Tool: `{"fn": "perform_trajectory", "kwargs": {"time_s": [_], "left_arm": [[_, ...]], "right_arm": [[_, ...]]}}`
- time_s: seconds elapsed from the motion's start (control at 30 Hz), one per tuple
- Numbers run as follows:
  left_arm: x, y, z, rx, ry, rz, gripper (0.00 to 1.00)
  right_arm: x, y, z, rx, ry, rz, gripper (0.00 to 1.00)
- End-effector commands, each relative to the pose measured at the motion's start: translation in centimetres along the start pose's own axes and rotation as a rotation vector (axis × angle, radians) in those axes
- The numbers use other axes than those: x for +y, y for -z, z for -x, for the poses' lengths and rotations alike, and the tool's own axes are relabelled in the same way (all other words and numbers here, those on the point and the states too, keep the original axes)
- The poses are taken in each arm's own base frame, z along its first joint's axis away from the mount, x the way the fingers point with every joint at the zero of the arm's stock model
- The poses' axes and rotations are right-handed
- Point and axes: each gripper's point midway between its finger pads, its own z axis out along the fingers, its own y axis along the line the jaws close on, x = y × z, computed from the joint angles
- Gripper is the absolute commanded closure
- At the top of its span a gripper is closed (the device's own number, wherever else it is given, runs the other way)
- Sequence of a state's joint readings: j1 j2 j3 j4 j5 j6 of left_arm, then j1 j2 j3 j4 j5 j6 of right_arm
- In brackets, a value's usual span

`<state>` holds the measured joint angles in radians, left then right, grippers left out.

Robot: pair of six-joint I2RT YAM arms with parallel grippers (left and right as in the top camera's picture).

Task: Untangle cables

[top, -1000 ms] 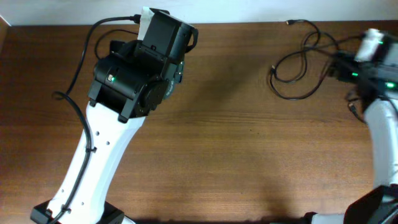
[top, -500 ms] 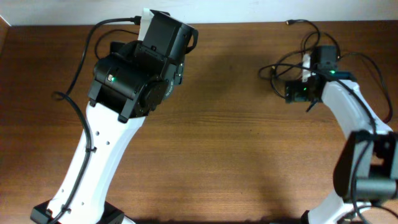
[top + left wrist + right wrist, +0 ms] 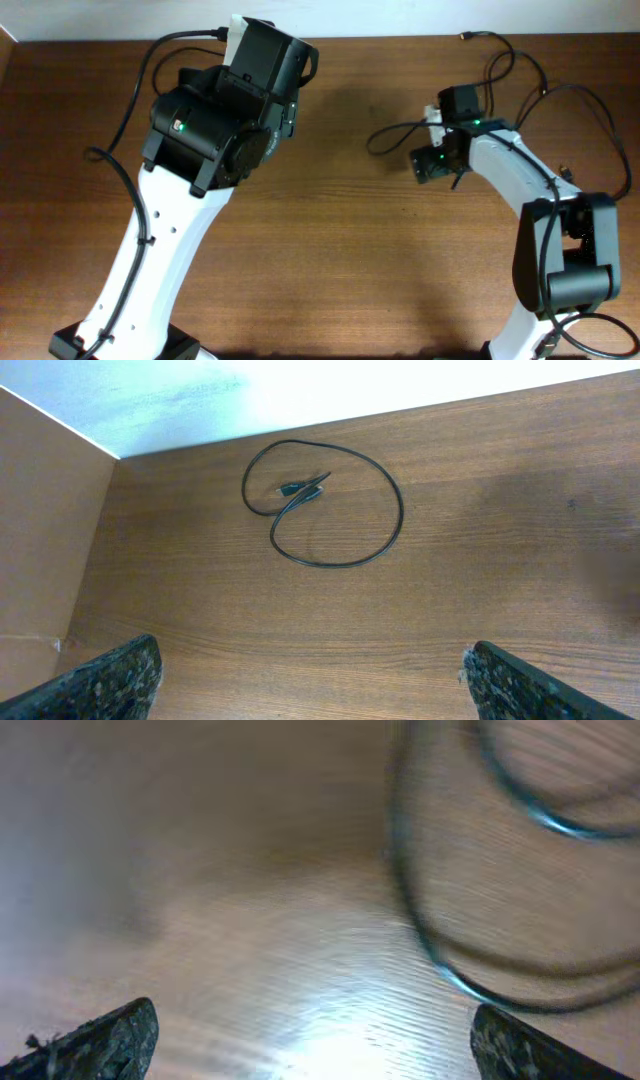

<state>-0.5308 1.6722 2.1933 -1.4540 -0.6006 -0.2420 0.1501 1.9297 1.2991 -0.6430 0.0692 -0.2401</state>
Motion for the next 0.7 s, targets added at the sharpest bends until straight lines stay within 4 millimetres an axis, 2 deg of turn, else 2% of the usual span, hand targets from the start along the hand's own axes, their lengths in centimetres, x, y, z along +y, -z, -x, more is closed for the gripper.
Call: {"fn": "perform_trajectory", "kwargs": {"time_s": [0.0,0.03,0.13,0.23,0.33,0.5,0.67], "left_arm": [[0.0,0.0,-0.3,0.011,-0.018,-0.003,0.01],[0.0,0.0,-0.3,0.013,-0.019,-0.003,0.01],[0.0,0.0,-0.3,0.014,-0.019,-0.002,0.01],[0.0,0.0,-0.3,0.012,-0.018,-0.003,0.01],[-0.1,0.0,0.0,0.001,-0.011,-0.006,0.01],[-0.1,0.0,0.0,0.0,-0.009,-0.006,0.01],[0.0,0.0,-0.1,0.003,-0.012,-0.005,0.01]], "right_arm": [[2.0,-0.3,-0.6,-0.006,0.45,0.068,0.02],[1.5,-0.3,-0.4,-0.015,0.489,0.057,0.01],[-1.3,-0.4,0.6,-0.058,0.449,-0.008,0.02],[-3.7,-0.6,0.7,-0.077,0.443,-0.036,0.02],[-5.1,-0.7,1.0,-0.101,0.434,-0.057,0.02],[-4.1,-1.3,1.5,-0.144,0.443,0.008,0.02],[-3.4,-3.9,0.0,-0.084,0.413,0.049,0.01]]}}
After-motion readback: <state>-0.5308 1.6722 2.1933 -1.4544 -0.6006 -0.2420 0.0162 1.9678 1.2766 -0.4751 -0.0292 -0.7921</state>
